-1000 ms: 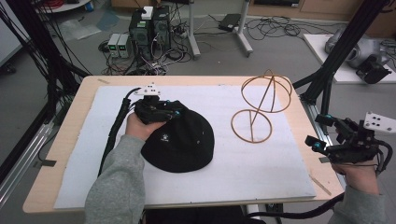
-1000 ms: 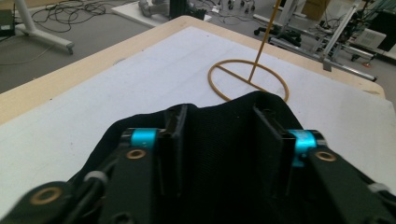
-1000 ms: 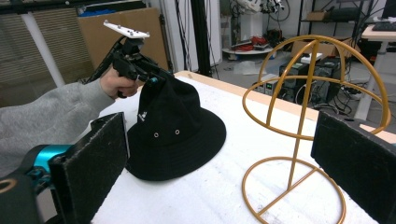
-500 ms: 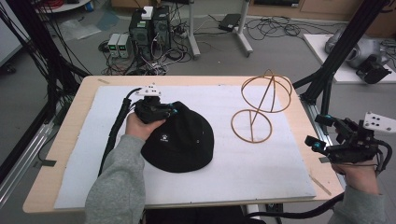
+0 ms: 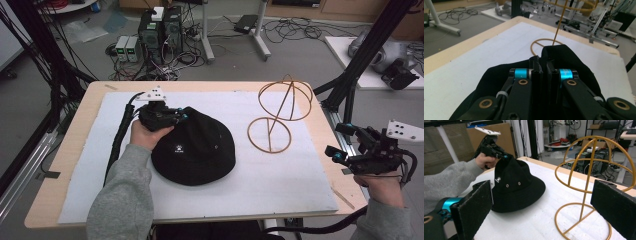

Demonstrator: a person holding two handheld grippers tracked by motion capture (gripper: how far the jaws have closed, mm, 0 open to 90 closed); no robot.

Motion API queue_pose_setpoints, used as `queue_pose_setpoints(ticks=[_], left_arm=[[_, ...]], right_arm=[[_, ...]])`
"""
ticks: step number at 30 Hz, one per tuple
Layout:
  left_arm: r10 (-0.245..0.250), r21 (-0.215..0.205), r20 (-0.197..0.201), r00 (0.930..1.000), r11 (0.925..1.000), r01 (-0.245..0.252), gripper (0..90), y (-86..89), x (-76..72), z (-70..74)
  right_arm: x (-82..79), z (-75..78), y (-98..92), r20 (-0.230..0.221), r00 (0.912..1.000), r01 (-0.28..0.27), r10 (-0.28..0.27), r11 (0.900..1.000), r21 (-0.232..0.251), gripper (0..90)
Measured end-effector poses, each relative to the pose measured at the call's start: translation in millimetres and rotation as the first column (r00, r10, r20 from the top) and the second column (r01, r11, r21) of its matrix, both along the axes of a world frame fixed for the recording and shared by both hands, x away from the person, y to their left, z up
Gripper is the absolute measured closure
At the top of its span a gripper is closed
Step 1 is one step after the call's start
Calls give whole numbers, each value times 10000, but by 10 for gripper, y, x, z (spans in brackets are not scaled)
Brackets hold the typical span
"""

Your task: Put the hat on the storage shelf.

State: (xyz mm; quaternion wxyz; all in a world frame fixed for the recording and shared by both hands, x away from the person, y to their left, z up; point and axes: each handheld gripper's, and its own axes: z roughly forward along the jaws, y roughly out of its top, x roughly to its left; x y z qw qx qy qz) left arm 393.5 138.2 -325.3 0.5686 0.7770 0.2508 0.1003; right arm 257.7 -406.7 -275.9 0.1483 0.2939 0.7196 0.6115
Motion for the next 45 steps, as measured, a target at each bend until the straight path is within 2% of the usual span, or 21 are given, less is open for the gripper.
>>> queue_pose_setpoints(ticks=[5,10,21,24,29,34,40,45], left_arm=[[3,-248,122,9999,9997,0,858,93,-61,156],[-281,-558,319,9991,9980,299,858,123,-124,349],[-599,52,648,9961,9982,596,857,81,-231,734],[-690,34,671,9954,9976,690,857,84,-244,827],[-761,70,1007,9920,9971,758,857,80,-282,1009],[-907,98,1105,9897,9959,901,857,47,-284,1178],[-1071,337,1162,9874,9940,1039,857,5,-264,1314],[-1097,240,1179,9869,9939,1076,857,1,-242,1405]], right_arm=[[8,2,3,59,10000,-40,40,10000,-7,34],[40,-8,13,27,10000,-73,73,10000,44,33],[87,-10,30,22,9997,-231,230,9997,86,34],[97,-12,21,-18,9998,-211,211,9997,121,34],[113,-18,12,-49,9998,-211,212,9997,159,34],[123,-29,13,-84,9996,-279,280,9995,136,34],[123,-29,-8,-61,9997,-237,239,9995,190,33],[114,-26,-34,-2,9996,-284,284,9994,218,34]])
